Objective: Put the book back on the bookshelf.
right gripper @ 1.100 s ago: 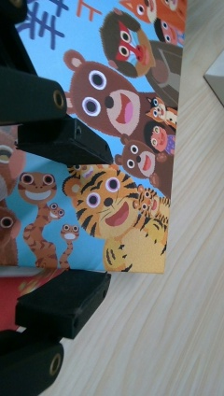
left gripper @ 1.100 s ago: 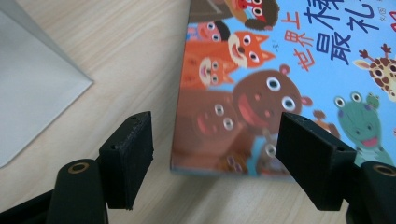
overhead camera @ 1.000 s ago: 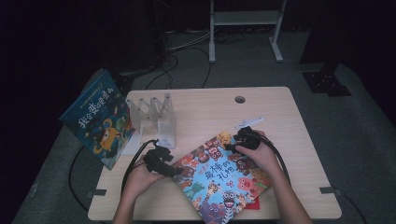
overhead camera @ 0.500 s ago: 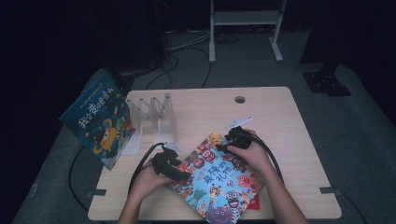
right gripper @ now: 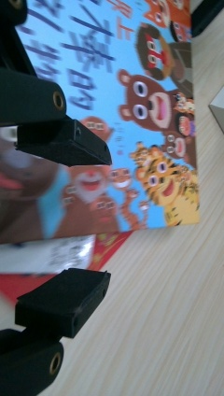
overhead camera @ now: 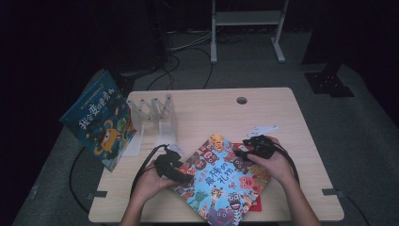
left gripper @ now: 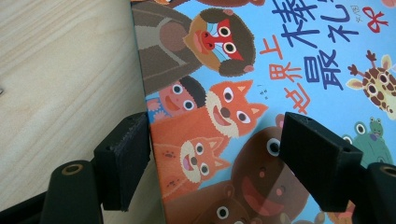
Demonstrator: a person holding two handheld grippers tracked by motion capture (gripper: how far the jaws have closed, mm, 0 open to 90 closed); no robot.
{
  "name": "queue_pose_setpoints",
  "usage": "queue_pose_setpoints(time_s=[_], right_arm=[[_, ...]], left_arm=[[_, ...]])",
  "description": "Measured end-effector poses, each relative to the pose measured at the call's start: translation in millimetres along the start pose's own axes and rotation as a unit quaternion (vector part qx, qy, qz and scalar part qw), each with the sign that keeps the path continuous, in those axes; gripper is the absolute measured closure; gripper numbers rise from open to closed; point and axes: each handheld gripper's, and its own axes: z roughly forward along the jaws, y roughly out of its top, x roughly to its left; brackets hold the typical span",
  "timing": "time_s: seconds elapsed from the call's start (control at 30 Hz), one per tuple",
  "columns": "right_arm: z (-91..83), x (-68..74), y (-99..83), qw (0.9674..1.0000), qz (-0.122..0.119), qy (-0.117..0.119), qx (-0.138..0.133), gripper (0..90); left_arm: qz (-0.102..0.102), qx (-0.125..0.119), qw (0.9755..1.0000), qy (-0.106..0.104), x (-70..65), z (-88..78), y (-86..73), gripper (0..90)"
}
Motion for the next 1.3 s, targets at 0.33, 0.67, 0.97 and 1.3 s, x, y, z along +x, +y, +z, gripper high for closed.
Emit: queue_pose_setpoints(time_s=[0.33, 0.67, 0.97, 1.3], right_arm=[[-45.3, -0.7, -46.2, 0.9999, 0.003, -0.009, 0.008, 35.3], [-69.4, 8.1, -77.3, 0.9999, 0.004, -0.009, 0.01, 35.1], [-83.1, 40.1, -99.2, 0.9998, -0.011, 0.005, 0.017, 35.1], [-76.5, 48.5, -99.6, 0.9996, -0.013, 0.001, 0.024, 33.2]], left_arm=[[0.001, 0.004, 1.0, 0.001, 0.0, -0.4, 0.4, 23.9], [-0.001, 0.003, 1.0, 0.0, 0.1, 0.0, 0.3, 23.9], [-0.002, 0.003, 1.0, 0.001, -0.1, 0.0, 0.2, 23.8], [-0.008, 0.002, 1.0, -0.005, 2.9, 1.6, 0.3, 21.4]])
